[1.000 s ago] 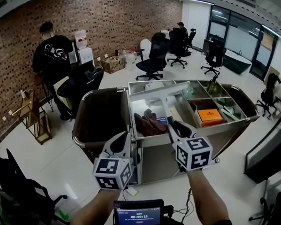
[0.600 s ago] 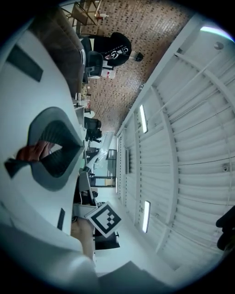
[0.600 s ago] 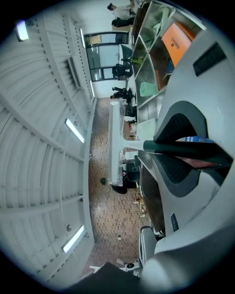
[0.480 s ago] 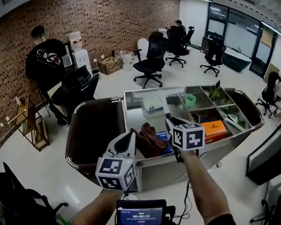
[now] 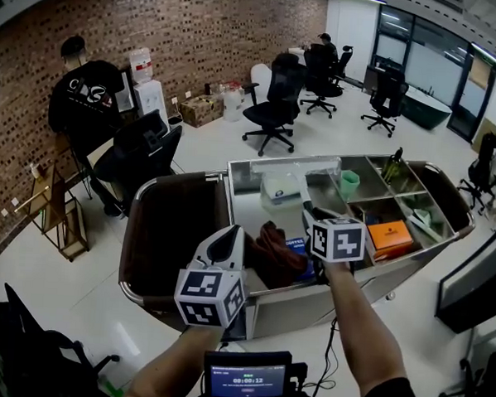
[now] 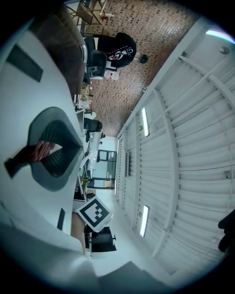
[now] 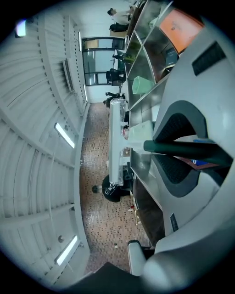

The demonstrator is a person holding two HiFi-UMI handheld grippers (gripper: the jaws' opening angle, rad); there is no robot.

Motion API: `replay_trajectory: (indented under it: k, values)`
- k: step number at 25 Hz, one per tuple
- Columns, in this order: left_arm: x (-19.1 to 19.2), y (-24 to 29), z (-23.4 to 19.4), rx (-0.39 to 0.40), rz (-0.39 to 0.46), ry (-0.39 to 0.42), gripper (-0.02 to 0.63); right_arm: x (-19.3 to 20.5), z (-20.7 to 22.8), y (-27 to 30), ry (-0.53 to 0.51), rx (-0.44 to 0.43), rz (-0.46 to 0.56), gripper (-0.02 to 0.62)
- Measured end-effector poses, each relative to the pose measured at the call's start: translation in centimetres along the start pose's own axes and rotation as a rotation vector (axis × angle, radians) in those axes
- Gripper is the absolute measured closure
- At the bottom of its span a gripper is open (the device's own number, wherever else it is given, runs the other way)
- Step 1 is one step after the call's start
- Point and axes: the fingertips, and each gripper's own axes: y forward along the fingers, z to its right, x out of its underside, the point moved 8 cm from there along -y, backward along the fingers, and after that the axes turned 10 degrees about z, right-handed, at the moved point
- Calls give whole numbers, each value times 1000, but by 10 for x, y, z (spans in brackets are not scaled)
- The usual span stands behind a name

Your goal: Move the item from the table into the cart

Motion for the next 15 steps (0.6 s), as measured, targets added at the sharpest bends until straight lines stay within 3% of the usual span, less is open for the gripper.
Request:
replay_trajectory:
  k: [1, 3, 15]
  values:
    - [0, 2, -1, 0, -1, -3, 606, -1, 0, 1, -3, -2, 9, 505]
    - [1, 5, -1, 4, -1, 4, 606, -4, 0, 2, -10, -2, 31, 430]
    - [8, 3, 3, 13, -19, -5, 606, -6, 4, -14, 6, -16, 61, 427]
